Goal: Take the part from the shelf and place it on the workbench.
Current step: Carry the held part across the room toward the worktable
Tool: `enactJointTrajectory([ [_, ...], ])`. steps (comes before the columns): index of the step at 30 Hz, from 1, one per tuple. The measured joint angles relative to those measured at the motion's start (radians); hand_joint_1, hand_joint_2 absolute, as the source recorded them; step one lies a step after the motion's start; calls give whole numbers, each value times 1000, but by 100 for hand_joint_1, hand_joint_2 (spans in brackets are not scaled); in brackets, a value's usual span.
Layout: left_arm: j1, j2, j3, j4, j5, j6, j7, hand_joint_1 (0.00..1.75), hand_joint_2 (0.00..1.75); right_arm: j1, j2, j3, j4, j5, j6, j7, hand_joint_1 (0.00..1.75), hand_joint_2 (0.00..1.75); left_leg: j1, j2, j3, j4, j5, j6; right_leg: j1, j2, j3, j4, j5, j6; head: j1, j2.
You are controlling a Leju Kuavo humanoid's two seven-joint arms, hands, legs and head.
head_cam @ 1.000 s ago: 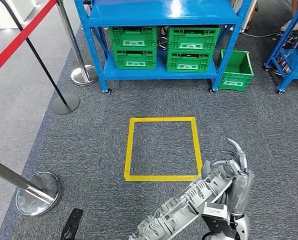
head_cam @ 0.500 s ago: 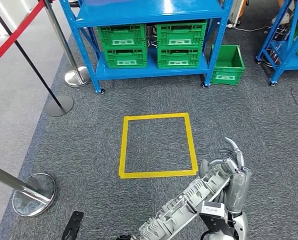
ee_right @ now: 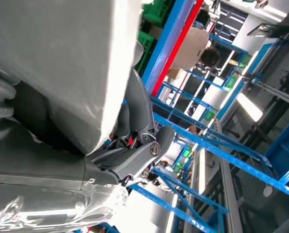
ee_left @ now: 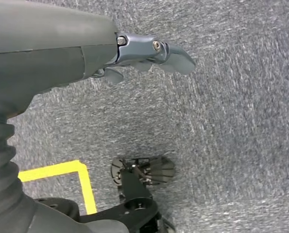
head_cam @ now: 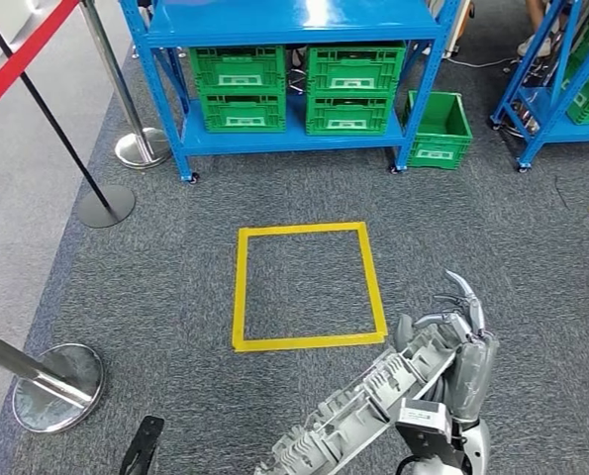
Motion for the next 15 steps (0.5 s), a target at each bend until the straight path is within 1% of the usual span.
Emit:
enactJointTrajectory([
  [1,0,-1,0,0,0,0,0,0,175,0,0,0,0,0,0,0,175,175,-1,2,1,1,0,0,2,-3,32,-57,31,-3,0,0],
  [2,0,-1,0,0,1,-1,0,0,175,0,0,0,0,0,0,0,175,175,-1,3,1,2,0,-2,3,-10,72,-131,59,-6,0,0],
  [3,0,-2,0,0,2,-1,0,0,175,-1,0,0,0,0,0,-1,175,175,-3,4,1,5,-1,-5,5,-15,107,-196,81,-10,0,0],
  [4,0,-2,0,0,2,-1,0,0,175,-2,0,0,0,0,0,-1,175,175,-6,5,0,7,-1,-10,6,-19,130,-239,92,-16,-1,0],
  [5,0,-2,0,0,2,-1,0,0,175,-2,0,0,0,0,0,-2,175,175,-7,5,-2,7,1,-15,8,-20,138,-257,94,-21,-2,0],
  [7,0,-2,0,0,2,-1,0,0,175,-2,0,0,0,1,0,-3,175,175,-7,7,-3,5,5,-25,10,-13,135,-259,100,-33,-2,0],
  [8,0,-3,0,0,2,-1,0,0,175,-2,0,-1,0,1,0,-3,175,175,-6,7,-5,8,1,-30,9,-11,133,-260,103,-39,-2,0],
  [9,0,-3,0,0,2,-1,0,0,175,-2,-1,-1,-1,1,0,-4,175,175,-5,7,-13,24,-14,-36,7,-9,132,-261,106,-46,-4,0],
  [10,-1,-3,0,0,2,-1,0,0,175,-2,-1,-1,-1,1,0,-4,175,175,-4,5,-29,61,-41,-41,5,-8,131,-263,109,-51,-6,0],
  [11,-1,-3,0,0,2,-1,0,0,175,-3,-1,-1,-1,1,0,-4,175,175,-3,3,-54,119,-76,-46,4,-6,128,-263,111,-54,-8,0],
  [12,0,-3,0,0,2,-1,0,0,175,-3,-1,-1,-1,1,0,-5,175,175,-2,3,-86,190,-111,-49,4,-4,125,-263,112,-56,-10,0],
  [13,0,-4,0,0,2,-1,0,0,175,-2,-1,-1,0,1,0,-5,175,175,-1,3,-115,251,-135,-51,4,-2,123,-263,113,-56,-10,0],
  [14,1,-4,0,0,2,-1,0,0,175,-2,-1,-1,0,1,0,-5,175,175,0,3,-130,285,-141,-52,3,1,121,-263,114,-56,-10,0],
  [15,1,-4,0,0,2,-1,0,0,175,-1,-1,-1,0,1,0,-5,175,175,1,2,-126,282,-126,-53,3,5,120,-263,116,-55,-10,0],
])
